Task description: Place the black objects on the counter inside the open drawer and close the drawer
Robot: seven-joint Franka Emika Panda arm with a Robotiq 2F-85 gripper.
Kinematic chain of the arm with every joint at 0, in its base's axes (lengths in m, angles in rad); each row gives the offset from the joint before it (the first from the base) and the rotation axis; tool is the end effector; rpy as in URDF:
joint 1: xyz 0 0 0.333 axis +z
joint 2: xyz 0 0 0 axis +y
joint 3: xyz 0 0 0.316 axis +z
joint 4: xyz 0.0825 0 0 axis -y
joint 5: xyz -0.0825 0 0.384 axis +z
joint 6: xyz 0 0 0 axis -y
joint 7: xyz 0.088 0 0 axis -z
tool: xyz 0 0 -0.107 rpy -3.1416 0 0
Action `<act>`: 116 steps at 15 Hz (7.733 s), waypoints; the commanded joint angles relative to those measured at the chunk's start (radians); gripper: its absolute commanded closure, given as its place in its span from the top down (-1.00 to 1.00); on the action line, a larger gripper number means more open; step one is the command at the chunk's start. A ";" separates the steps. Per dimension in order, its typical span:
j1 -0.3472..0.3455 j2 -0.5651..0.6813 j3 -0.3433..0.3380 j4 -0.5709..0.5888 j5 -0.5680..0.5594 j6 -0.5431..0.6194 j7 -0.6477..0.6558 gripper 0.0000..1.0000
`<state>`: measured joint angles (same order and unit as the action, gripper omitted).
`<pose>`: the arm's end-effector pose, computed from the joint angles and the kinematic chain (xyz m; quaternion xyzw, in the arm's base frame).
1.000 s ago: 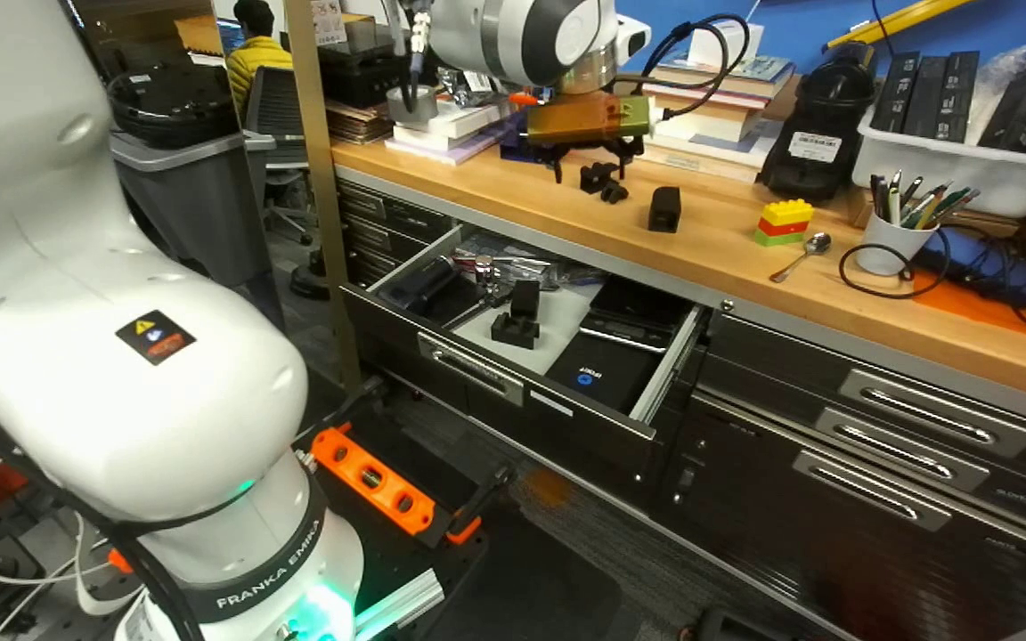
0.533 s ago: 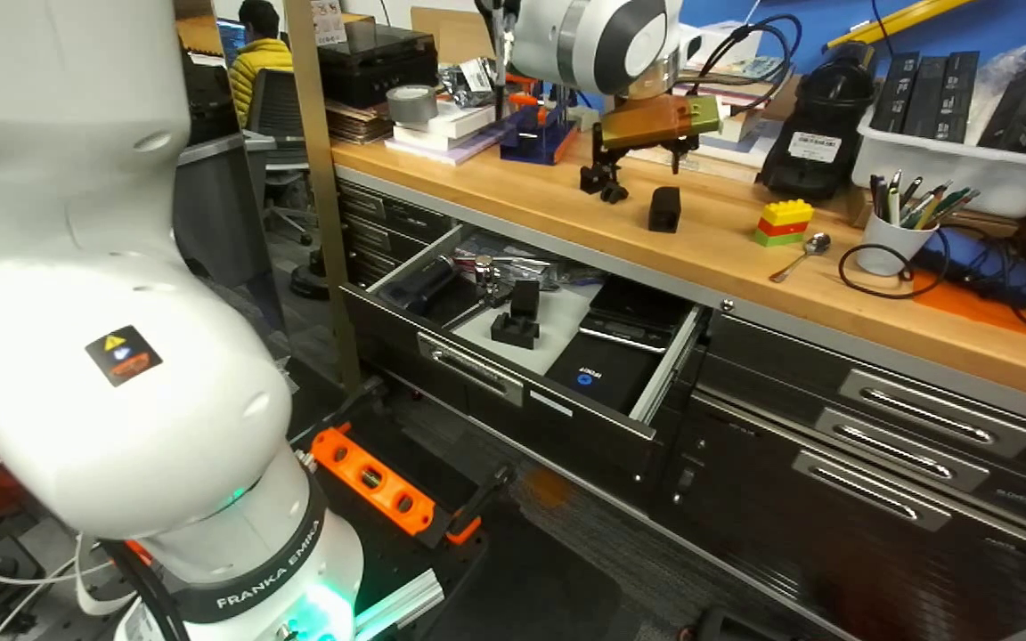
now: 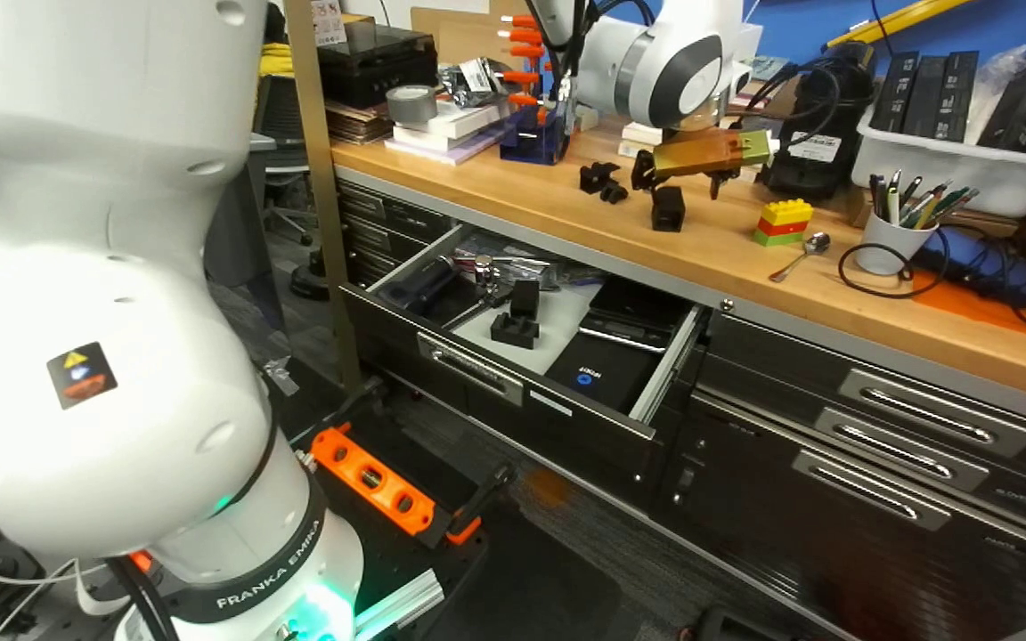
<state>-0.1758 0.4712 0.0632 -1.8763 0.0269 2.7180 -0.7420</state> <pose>0.6647 -0.0798 0.2994 0.9395 0.2879 0.1766 0.0572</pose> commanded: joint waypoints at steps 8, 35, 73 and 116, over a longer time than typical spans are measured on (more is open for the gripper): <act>-0.047 0.081 0.064 0.163 0.029 -0.178 -0.028 1.00; 0.007 -0.223 0.025 -0.253 0.033 -0.309 0.216 -0.50; -0.050 -0.004 0.168 -0.433 0.089 0.191 0.127 -0.50; 0.381 -0.105 -0.164 -0.275 -0.193 0.338 1.043 1.00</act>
<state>0.1460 0.3205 -0.0285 -2.1816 -0.1026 2.9936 0.2411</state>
